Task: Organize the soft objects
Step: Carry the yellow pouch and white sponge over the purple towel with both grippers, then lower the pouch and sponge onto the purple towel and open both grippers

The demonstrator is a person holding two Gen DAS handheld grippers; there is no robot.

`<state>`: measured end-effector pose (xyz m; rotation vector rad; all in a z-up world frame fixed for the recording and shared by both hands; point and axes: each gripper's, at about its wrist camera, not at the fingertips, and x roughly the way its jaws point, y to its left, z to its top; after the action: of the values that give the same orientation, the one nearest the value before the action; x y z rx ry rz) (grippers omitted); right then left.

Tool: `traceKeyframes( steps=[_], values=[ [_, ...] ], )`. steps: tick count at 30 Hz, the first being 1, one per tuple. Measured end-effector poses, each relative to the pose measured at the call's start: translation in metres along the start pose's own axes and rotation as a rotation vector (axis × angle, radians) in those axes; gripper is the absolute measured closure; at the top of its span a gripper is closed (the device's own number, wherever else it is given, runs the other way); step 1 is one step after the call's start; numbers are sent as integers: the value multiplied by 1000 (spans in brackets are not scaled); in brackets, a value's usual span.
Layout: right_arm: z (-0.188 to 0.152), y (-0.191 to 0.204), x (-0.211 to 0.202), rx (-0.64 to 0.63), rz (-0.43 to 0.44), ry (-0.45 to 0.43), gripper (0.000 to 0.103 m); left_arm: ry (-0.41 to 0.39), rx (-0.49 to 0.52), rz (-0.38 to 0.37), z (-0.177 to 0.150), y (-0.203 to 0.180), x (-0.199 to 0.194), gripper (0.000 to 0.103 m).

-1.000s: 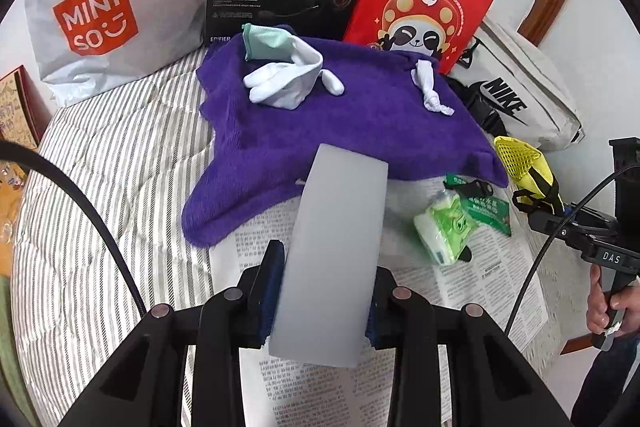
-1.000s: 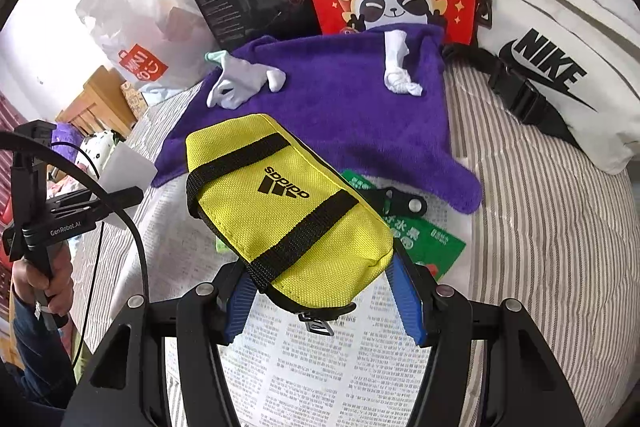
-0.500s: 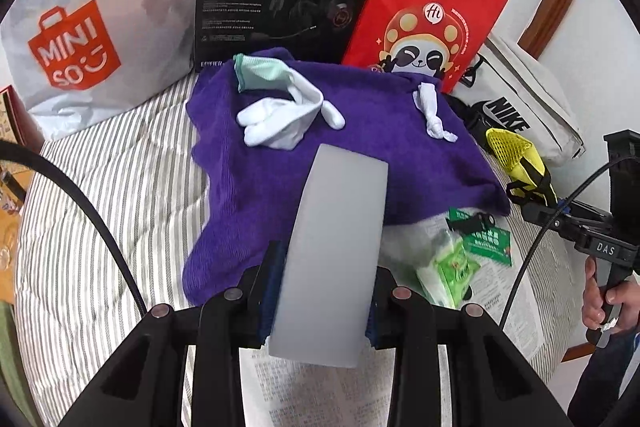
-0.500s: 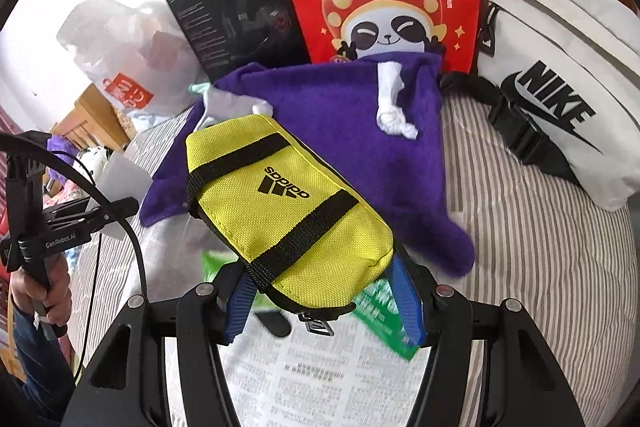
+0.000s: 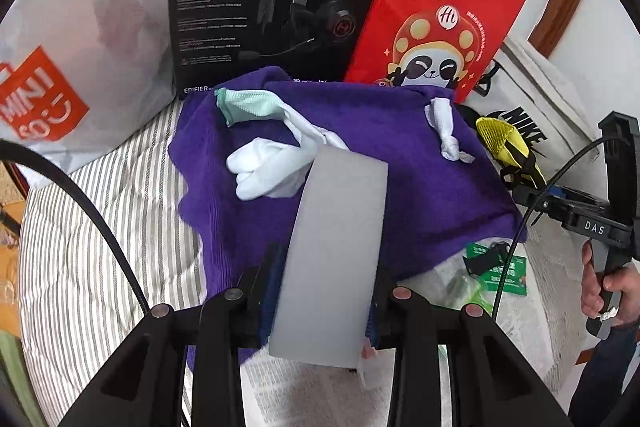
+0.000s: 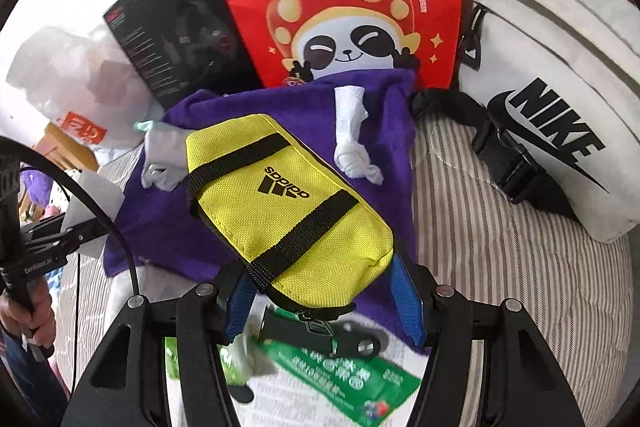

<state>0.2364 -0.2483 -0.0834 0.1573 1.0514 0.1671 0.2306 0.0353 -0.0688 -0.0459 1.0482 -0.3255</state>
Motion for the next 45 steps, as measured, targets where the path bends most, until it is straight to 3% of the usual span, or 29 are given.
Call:
traceKeyframes(
  steps=[14, 32, 37, 45],
  values=[
    [16, -10, 43, 4, -59, 49, 43, 52, 10, -16, 21, 5, 45, 70],
    [31, 12, 91, -107, -141, 101, 41, 90, 30, 55, 28, 12, 83, 70],
    [31, 14, 98, -126, -138, 103, 40, 94, 46, 51, 26, 7, 84, 57],
    [26, 11, 91, -141, -105, 114, 37, 121, 58, 58, 20, 2, 79, 51]
  ],
)
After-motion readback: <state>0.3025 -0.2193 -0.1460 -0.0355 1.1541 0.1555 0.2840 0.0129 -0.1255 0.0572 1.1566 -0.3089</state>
